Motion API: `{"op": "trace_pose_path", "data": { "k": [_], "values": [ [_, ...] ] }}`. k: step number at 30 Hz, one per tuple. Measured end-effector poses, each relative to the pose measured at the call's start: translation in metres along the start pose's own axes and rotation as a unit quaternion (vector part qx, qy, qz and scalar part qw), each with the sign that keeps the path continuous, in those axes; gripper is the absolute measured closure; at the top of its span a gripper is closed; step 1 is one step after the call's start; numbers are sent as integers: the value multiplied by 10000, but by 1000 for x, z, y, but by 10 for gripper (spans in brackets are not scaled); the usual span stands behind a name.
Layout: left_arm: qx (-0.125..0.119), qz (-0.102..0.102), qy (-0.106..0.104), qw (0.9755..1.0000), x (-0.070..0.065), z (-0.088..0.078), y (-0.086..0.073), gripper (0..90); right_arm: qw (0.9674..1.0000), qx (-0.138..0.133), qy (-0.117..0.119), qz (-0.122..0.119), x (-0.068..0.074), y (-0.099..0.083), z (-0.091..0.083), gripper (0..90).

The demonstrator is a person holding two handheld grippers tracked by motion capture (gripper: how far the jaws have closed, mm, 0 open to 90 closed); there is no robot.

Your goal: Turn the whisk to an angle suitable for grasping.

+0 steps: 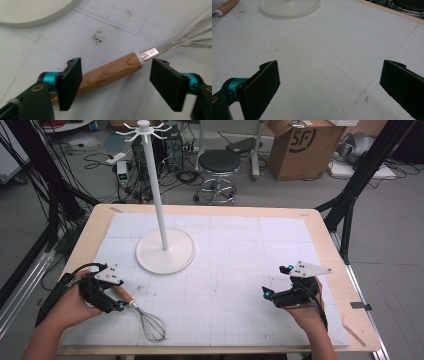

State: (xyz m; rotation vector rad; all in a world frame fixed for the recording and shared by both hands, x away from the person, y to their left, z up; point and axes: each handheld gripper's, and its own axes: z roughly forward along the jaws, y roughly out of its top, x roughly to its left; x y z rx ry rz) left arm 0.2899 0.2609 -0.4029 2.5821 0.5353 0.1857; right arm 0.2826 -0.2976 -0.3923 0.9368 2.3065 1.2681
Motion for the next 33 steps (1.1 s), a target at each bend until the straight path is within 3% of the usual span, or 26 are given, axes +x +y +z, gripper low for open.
{"op": "trace_pose_path", "data": {
  "k": [4, 7, 9, 11, 12, 15, 17, 20, 24, 28, 33],
  "values": [
    [399, 255, -18, 9989, 2, 7, 5, 229, 10000, 22, 31, -49, 1, 0, 1, 17],
    [711, 516, 23, 9961, 2, 16, 9, 232, 10000, 23, 33, -34, 1, 0, 1, 17],
    [763, 710, 160, 9944, 0, 20, 11, 222, 10000, 1, 15, -40, 0, 0, 0, 17],
    [804, 771, 262, 9934, -1, 23, 14, 240, 10000, -13, -1, -25, 0, 0, 0, 17],
    [852, 832, 336, 9923, -1, 24, 16, 260, 10000, -17, -11, -24, 0, 0, -1, 17],
    [1049, 876, 5, 9906, 0, 26, 19, 440, 10000, -26, -32, -11, -1, -1, -1, 17],
    [1029, 963, -89, 9900, -2, 25, 19, 519, 10000, -41, -36, 11, 0, -1, -2, 17],
    [969, 1037, -62, 9899, -7, 23, 18, 632, 10000, -87, -35, 9, -2, -1, -3, 17],
    [890, 1185, -33, 9889, -14, 25, 20, 684, 10000, -84, -31, -19, -1, 0, -2, 17],
    [684, 1162, -107, 9908, -21, 30, 28, 726, 9999, -89, -14, -53, 1, 1, -2, 17],
    [510, 1209, -146, 9912, -29, 40, 44, 727, 10000, -91, -28, -17, 0, 1, -2, 18]
  ]
}}
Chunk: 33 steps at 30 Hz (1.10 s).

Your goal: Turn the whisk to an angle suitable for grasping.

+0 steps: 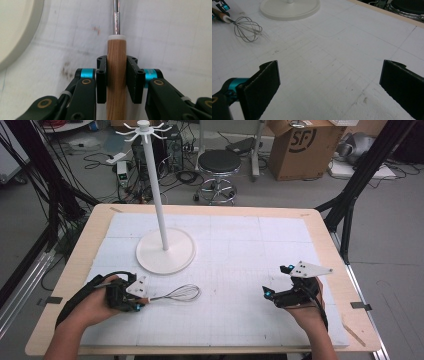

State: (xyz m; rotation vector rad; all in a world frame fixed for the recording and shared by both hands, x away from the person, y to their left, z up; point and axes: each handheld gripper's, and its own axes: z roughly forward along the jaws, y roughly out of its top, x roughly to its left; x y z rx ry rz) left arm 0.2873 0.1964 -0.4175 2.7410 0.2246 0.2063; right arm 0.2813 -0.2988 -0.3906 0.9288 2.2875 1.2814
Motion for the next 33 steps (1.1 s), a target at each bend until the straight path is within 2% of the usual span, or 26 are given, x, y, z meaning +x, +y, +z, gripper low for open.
{"op": "trace_pose_path", "data": {
  "k": [3, 7, 10, 11, 12, 14, 16, 19, 25, 29, 30, 31, 33],
  "values": [
    [-146, 65, -101, 9998, -2, 7, 14, 727, 10000, -4, 0, -14, 0, 0, 0, 18],
    [-209, 114, -180, 9996, -2, 15, 33, 726, 10000, -3, 21, 2, 0, 0, 0, 18],
    [-279, 100, -165, 9994, -3, 20, 44, 719, 10000, -7, 65, 21, 1, 0, 0, 18],
    [-320, 63, -165, 9993, -4, 21, 46, 633, 10000, -21, 61, 18, 1, 0, 0, 18],
    [-350, 47, -128, 9993, -4, 22, 47, 633, 10000, -21, 61, 18, 1, 0, 0, 18],
    [-336, -2, -140, 9993, -5, 20, 45, 606, 9999, -35, 86, 42, 1, 0, -1, 18],
    [-403, -107, -59, 9991, -6, 16, 39, 586, 9999, -57, 79, 31, 0, 0, -1, 18],
    [-517, -289, 23, 9982, -8, 9, 25, 583, 9999, -54, 96, 38, 0, 0, -1, 18],
    [-457, -574, 160, 9972, -10, 0, -5, 579, 9999, -75, 105, 42, 0, 0, -2, 18],
    [-363, -567, 150, 9976, -10, -2, -12, 644, 9999, -65, 93, 45, -1, 0, -2, 18],
    [-374, -534, 84, 9978, -10, -2, -11, 683, 9999, -58, 94, 55, 0, 0, -2, 18],
    [-350, -449, 126, 9983, -12, -1, -9, 713, 9999, -50, 94, 32, 0, 0, -2, 18],
    [-300, -314, 131, 9990, -12, -1, -6, 722, 9999, -49, 87, 32, 0, 0, -1, 18]
  ]
}}
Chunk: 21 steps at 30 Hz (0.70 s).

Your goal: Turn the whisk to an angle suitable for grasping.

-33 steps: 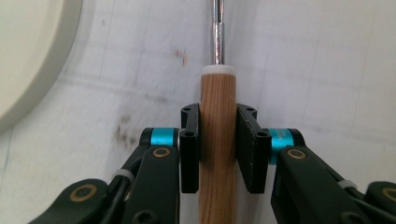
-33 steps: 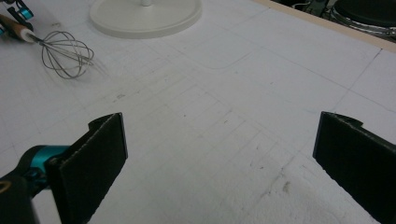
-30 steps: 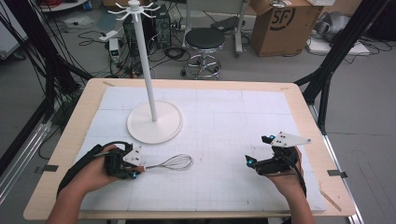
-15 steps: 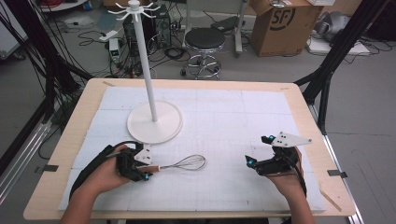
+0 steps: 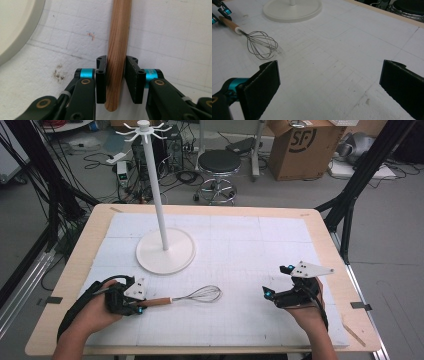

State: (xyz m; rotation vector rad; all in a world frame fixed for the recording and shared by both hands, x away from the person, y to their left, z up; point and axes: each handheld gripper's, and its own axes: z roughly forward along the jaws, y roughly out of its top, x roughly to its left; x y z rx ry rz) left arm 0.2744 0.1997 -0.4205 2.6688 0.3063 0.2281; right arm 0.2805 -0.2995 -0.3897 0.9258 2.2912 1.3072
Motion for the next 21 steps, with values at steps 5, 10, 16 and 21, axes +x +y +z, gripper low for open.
{"op": "trace_pose_path", "data": {
  "k": [5, 10, 16, 21],
  "values": [
    [-10, 181, -29, 9998, -2, 5, 12, 730, 10000, -14, 8, 40, -1, 0, -1, 18],
    [-47, 402, -77, 9991, -3, 16, 34, 730, 10000, -39, 5, 64, -2, 0, -2, 18],
    [-185, 526, -154, 9983, -4, 32, 63, 731, 9999, -81, 3, 91, -3, -1, -4, 18],
    [-299, 532, -236, 9979, -3, 44, 84, 730, 9999, -85, 9, 101, -4, -1, -4, 18]
  ]
}}
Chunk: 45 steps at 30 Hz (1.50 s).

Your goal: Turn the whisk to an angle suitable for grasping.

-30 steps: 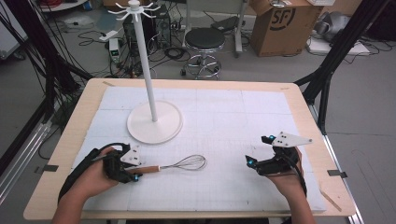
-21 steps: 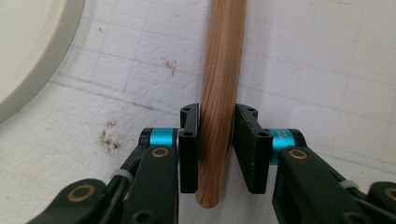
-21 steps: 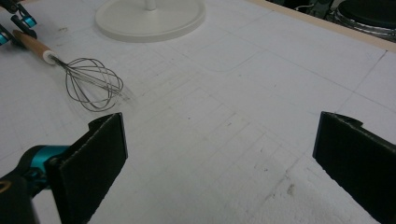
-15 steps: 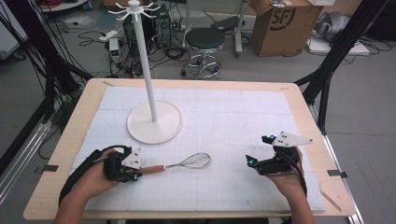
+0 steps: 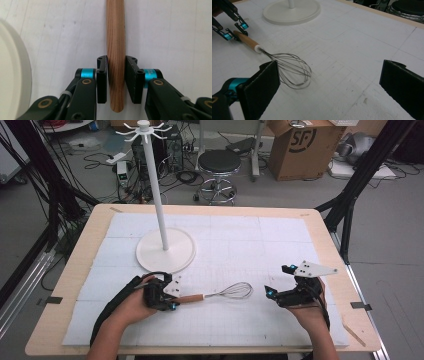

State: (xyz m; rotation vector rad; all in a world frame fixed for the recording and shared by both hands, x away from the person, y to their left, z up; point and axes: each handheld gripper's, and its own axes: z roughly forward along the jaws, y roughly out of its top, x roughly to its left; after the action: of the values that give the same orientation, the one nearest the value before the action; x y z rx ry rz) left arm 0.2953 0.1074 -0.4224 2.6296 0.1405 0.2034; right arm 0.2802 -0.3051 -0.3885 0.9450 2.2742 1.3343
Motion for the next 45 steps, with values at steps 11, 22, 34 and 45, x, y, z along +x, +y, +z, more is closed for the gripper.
{"op": "trace_pose_path", "data": {
  "k": [11, 22, 34, 45],
  "values": [
    [-325, -32, 9, 9995, 7, 20, 26, 729, 10000, 12, 9, -25, 0, 0, 2, 18],
    [-369, 180, 125, 9991, 10, 39, 65, 726, 10000, 10, 23, -57, 0, 1, 4, 19],
    [-671, -93, 197, 9975, 10, 34, 62, 561, 10000, -20, 65, 8, 0, 1, 2, 19],
    [-1566, -1015, 259, 9821, 13, -3, 21, 306, 10000, 6, 1, -26, 1, 0, 1, 18]
  ]
}}
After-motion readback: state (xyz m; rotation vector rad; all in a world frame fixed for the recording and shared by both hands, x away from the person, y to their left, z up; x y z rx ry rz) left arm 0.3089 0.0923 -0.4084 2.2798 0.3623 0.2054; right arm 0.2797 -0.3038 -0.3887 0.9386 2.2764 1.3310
